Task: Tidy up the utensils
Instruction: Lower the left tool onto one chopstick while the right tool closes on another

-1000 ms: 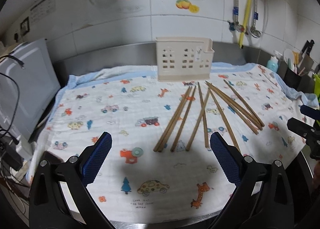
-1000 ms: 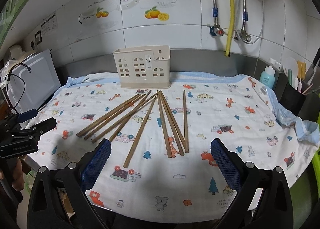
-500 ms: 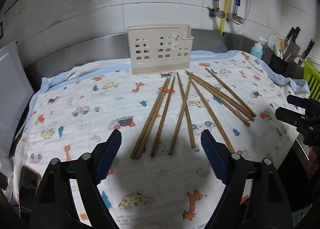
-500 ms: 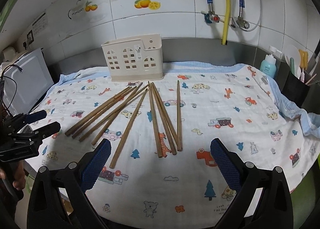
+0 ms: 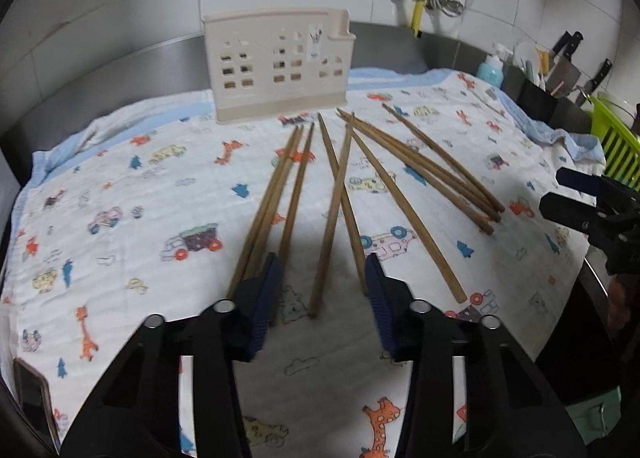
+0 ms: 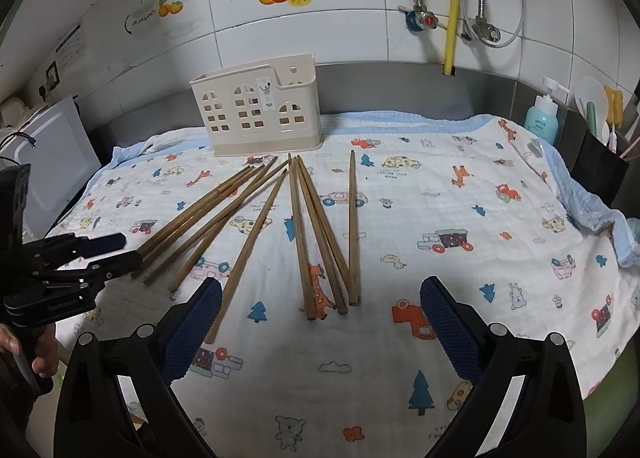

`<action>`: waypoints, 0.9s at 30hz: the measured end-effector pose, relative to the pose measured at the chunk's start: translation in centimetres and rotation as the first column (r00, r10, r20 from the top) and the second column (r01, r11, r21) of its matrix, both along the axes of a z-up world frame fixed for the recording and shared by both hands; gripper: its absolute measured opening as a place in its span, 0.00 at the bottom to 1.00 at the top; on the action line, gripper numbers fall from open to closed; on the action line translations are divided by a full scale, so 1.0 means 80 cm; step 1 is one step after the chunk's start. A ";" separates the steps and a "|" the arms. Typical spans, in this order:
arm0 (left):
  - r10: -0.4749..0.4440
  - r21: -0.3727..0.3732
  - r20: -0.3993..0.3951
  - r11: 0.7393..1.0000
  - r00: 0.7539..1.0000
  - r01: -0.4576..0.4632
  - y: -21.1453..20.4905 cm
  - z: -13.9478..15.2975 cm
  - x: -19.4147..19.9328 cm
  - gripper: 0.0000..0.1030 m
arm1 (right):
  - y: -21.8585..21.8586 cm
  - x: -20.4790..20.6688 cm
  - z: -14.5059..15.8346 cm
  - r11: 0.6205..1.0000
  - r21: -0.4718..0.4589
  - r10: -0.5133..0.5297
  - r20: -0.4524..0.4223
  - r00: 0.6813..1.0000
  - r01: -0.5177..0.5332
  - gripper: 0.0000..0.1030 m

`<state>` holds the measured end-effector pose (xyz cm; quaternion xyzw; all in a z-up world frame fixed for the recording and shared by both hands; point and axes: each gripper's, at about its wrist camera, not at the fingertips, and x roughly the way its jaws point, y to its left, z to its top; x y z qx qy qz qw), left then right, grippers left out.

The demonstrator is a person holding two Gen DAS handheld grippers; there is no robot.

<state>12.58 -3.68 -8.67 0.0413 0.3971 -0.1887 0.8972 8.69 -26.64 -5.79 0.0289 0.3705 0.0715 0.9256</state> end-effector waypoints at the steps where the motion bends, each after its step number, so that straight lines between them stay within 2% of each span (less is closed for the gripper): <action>1: -0.010 -0.002 -0.013 1.000 1.000 0.010 -0.002 -0.004 0.004 0.33 | -0.001 0.002 -0.001 1.000 0.001 -0.001 -0.003 1.000 0.001 0.93; 5: -0.027 -0.005 -0.042 1.000 0.999 0.026 -0.005 -0.016 0.013 0.26 | -0.005 0.009 -0.008 1.000 0.009 -0.006 -0.016 1.000 0.006 0.93; 9: -0.032 -0.011 -0.073 0.999 0.997 0.031 -0.005 -0.027 0.022 0.23 | -0.007 0.016 -0.014 1.000 0.010 -0.008 -0.026 1.000 0.008 0.92; 15: -0.036 -0.006 -0.099 0.999 0.994 0.036 -0.009 -0.039 0.031 0.21 | -0.013 0.027 -0.025 1.000 0.020 -0.012 -0.048 0.999 0.013 0.85; 24: -0.025 -0.007 -0.094 1.000 0.995 0.024 -0.008 -0.042 0.034 0.19 | -0.025 0.040 -0.033 0.999 0.007 -0.033 -0.059 0.998 0.034 0.85; 26: -0.025 -0.008 -0.094 1.000 0.995 0.024 -0.008 -0.042 0.034 0.19 | -0.025 0.043 -0.038 0.999 -0.004 -0.034 -0.066 0.997 0.034 0.75; 27: -0.025 -0.007 -0.095 1.000 0.995 0.024 -0.008 -0.042 0.034 0.19 | -0.026 0.045 -0.040 0.999 0.001 -0.034 -0.077 0.996 0.034 0.64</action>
